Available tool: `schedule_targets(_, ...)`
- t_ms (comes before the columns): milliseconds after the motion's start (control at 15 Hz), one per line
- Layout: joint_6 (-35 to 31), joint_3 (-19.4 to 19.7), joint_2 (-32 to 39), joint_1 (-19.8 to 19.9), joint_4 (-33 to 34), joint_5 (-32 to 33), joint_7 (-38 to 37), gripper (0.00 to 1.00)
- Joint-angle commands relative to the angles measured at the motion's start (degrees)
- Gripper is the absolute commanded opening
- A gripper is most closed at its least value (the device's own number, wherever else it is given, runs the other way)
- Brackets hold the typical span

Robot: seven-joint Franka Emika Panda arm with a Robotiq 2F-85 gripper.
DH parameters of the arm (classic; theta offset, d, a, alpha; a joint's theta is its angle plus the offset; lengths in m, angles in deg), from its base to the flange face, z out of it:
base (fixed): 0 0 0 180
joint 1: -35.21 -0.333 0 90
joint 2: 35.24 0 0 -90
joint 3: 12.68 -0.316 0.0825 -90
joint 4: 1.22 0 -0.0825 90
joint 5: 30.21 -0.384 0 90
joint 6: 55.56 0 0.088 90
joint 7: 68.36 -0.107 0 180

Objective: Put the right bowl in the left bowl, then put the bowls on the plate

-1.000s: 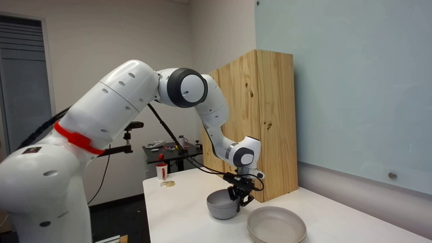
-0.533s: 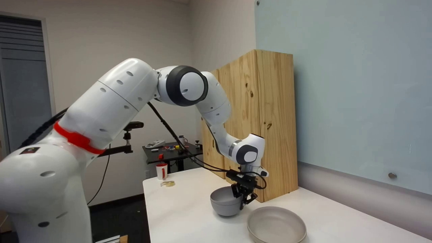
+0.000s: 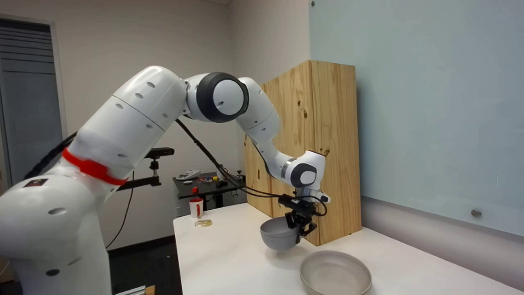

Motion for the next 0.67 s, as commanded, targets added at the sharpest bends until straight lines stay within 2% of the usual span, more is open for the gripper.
schedule_targets(0, 2.11, 1.65, -1.72, 0.46, 0.81, -0.61, -0.85, 0.04)
schedule_targets(600, 2.66, 6.04, -5.68, 5.75, 0.84, -1.83, -0.59, 0.04)
